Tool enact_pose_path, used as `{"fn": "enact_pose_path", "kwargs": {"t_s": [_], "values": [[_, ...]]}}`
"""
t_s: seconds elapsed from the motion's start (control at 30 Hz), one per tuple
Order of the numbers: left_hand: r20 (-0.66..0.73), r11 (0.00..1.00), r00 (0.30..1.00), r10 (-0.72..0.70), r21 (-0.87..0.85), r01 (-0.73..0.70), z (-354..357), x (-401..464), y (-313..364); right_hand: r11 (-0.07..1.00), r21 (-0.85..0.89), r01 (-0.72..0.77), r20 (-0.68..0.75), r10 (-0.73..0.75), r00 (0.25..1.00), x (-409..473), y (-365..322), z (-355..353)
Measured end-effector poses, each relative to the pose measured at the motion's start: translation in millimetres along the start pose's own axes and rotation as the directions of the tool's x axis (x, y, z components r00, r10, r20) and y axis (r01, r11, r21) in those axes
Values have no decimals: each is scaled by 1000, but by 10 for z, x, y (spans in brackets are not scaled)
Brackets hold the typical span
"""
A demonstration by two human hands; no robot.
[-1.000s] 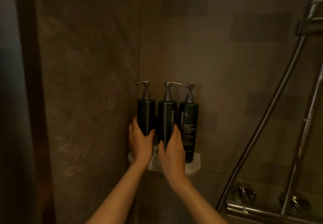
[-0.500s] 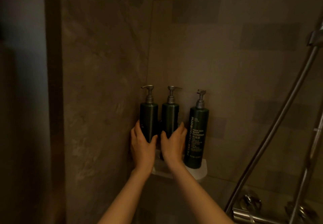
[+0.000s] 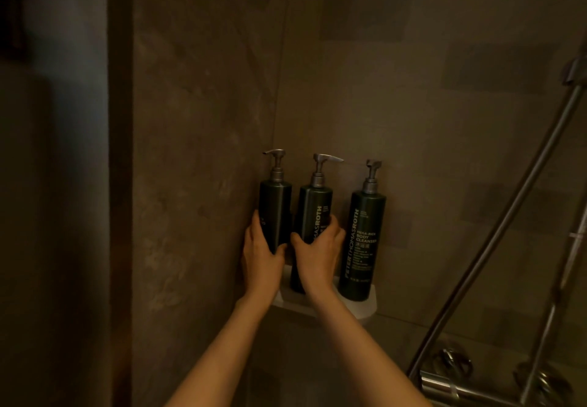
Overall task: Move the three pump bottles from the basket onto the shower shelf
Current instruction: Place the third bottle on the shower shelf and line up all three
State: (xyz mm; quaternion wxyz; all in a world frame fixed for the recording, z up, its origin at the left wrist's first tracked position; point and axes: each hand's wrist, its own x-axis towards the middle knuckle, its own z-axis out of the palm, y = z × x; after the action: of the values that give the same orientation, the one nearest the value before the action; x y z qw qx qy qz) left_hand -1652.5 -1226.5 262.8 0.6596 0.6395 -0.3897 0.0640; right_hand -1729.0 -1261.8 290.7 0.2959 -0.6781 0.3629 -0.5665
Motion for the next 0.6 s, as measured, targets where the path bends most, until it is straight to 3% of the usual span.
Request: {"fn": "enact_pose_path", "kwargs": {"t_s": [0.13,0.3,0.43,0.6], "values": [[19,1000,1000,20,-14,-19,-28,17,-30,996,93,15,93,-24,995,-49,65,-68],[7,1000,1000,12,-29,-12,-34,32,-32,998,17,62,45,-63,997,-9,107,-117],[-5,999,1000,19,-42,-19,-35,34,-50,996,69,61,116,-69,991,-3,149,-115],[-7,999,1000,13,-32,-13,2,69,-57,997,31,67,74,-69,995,25,175,-77]]}}
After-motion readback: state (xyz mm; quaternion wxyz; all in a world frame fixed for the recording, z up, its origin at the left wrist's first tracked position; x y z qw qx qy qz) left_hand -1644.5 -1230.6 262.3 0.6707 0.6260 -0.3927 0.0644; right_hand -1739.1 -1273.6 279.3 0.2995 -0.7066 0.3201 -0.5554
